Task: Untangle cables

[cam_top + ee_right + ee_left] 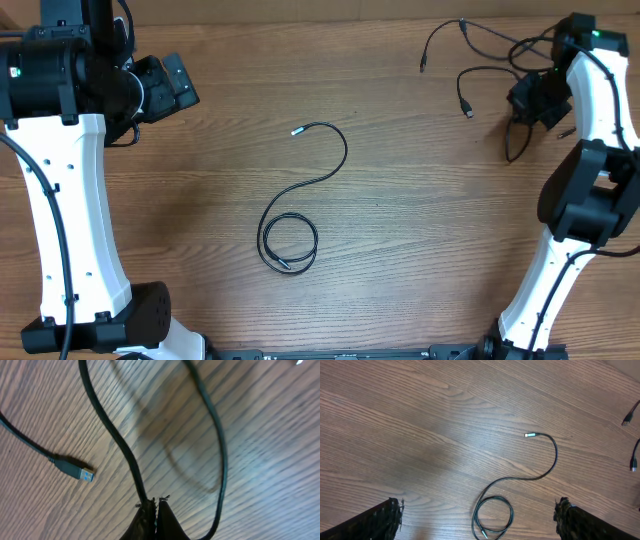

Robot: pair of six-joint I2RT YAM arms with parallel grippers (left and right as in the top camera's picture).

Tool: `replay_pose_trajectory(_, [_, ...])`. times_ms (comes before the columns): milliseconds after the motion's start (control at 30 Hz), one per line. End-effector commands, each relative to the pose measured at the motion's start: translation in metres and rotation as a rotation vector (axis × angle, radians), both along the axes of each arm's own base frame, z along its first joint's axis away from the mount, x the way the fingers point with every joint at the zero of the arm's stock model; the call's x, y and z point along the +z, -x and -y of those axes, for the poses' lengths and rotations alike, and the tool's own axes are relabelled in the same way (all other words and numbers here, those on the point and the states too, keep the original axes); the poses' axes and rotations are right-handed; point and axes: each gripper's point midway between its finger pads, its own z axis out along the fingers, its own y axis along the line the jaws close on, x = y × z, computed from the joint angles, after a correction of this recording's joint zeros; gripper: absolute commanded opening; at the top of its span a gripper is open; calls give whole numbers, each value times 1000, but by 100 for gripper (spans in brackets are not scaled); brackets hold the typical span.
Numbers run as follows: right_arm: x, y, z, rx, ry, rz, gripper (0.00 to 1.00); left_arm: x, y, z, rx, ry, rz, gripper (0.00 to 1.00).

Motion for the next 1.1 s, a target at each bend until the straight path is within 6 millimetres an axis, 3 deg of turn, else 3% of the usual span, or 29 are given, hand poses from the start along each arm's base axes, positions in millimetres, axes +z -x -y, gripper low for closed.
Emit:
replay_pose_trajectory(0, [-5,1,-4,10,4,-10,4,1,-1,2,-22,-11,6,100])
replay_pose_trajectory(1067, [-7,-14,-8,25,21,46,4,1,1,2,-22,-11,0,100])
